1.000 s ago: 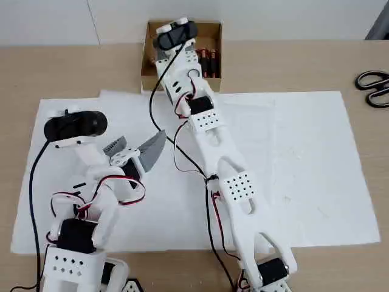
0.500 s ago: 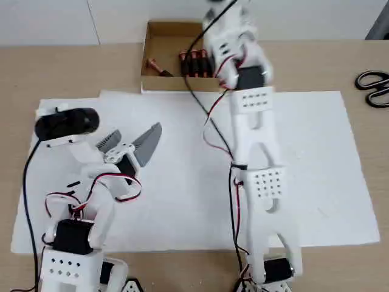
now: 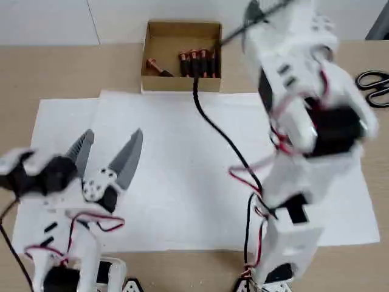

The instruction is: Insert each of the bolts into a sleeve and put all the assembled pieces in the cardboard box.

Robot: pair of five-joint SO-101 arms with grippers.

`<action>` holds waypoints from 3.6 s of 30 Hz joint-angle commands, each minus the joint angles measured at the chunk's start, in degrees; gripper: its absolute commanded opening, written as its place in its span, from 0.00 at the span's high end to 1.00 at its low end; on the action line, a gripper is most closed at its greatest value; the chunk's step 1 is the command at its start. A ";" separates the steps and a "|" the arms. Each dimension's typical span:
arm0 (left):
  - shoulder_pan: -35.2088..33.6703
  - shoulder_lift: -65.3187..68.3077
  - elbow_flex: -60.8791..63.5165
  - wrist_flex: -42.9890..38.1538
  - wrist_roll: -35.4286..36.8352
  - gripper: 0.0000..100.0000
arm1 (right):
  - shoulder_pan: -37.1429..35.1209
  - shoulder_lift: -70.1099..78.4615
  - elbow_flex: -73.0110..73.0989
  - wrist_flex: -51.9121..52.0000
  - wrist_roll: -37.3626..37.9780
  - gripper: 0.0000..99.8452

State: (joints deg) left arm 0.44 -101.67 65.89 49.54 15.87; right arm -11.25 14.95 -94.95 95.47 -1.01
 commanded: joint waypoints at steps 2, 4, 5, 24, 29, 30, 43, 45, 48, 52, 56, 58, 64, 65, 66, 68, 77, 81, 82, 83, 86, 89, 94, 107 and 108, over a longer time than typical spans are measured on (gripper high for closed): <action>-1.32 -1.49 2.24 -1.14 -0.97 0.69 | 1.71 -7.96 -1.58 0.92 0.35 0.81; -2.02 -1.41 2.42 -1.14 -0.79 0.69 | 1.80 -10.24 -1.58 1.01 0.35 0.81; -2.20 -1.41 2.42 -1.14 -0.79 0.69 | 1.80 -11.65 -1.58 1.19 0.53 0.81; -2.29 -1.41 10.24 -1.49 -0.88 0.69 | 6.73 -69.67 81.41 -1.19 0.53 0.81; -2.29 -1.41 13.05 -1.49 -0.97 0.69 | 6.73 -87.96 112.70 -12.44 0.53 0.81; -2.29 -1.41 13.05 -1.49 -0.97 0.69 | 6.73 -91.65 118.68 -15.34 0.53 0.81; -2.37 -1.41 20.97 -5.19 -1.14 0.69 | 17.54 -118.02 164.31 -34.77 0.62 0.81; -2.37 -1.41 23.25 -8.09 -2.20 0.69 | 17.54 -118.02 166.15 -34.77 0.62 0.81; -2.37 -1.41 27.38 -12.40 -4.13 0.69 | 17.54 -118.02 169.05 -34.59 0.62 0.81; -2.37 -1.41 30.55 -15.12 -5.27 0.69 | 17.36 -118.02 173.27 -34.68 0.62 0.81; -2.37 -1.41 30.55 -15.03 -5.36 0.69 | 17.36 -118.02 177.49 -34.77 0.62 0.81; -2.29 -1.32 30.55 -13.63 -5.45 0.69 | 17.36 -118.02 179.69 -34.77 0.62 0.81; -2.29 -1.32 30.55 -8.53 -5.45 0.69 | 17.36 -118.02 183.74 -34.77 0.53 0.81; -2.29 -1.32 30.55 -8.00 -5.45 0.69 | 17.36 -118.02 184.35 -34.77 0.53 0.81; -2.29 -1.32 30.55 -7.47 -5.45 0.69 | 17.36 -118.02 185.14 -34.77 0.53 0.81; -2.29 -1.32 30.55 -6.68 -5.45 0.69 | 17.36 -118.02 186.55 -34.77 0.53 0.81; -2.29 -1.32 30.55 -3.25 -5.45 0.69 | 17.36 -118.02 188.75 -34.86 0.53 0.81; -2.29 -1.32 30.55 -0.35 -5.45 0.69 | 17.36 -118.02 188.75 -34.86 0.53 0.81; -2.29 -1.32 30.55 0.09 -5.45 0.69 | 17.36 -118.02 188.75 -34.86 0.53 0.81; -2.29 -1.32 30.55 0.18 -5.45 0.69 | 17.36 -118.02 188.75 -34.86 0.53 0.81; -2.29 -1.32 30.55 0.18 -5.45 0.69 | 17.36 -118.02 188.75 -34.86 0.53 0.81; -2.29 -1.32 30.55 0.18 -5.45 0.69 | 17.36 -118.02 188.75 -34.86 0.53 0.81; -2.29 -1.32 30.55 0.18 -5.45 0.69 | 17.36 -118.02 188.75 -34.95 0.44 0.81; -2.29 -1.41 30.55 0.18 -5.45 0.69 | 17.36 -118.02 189.19 -36.79 0.44 0.81; -2.29 -1.41 30.55 0.18 -5.45 0.69 | 17.36 -118.02 189.19 -36.79 0.44 0.81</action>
State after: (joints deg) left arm -1.49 -102.64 96.75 49.63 10.77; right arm 6.07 -102.68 94.51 59.87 -1.01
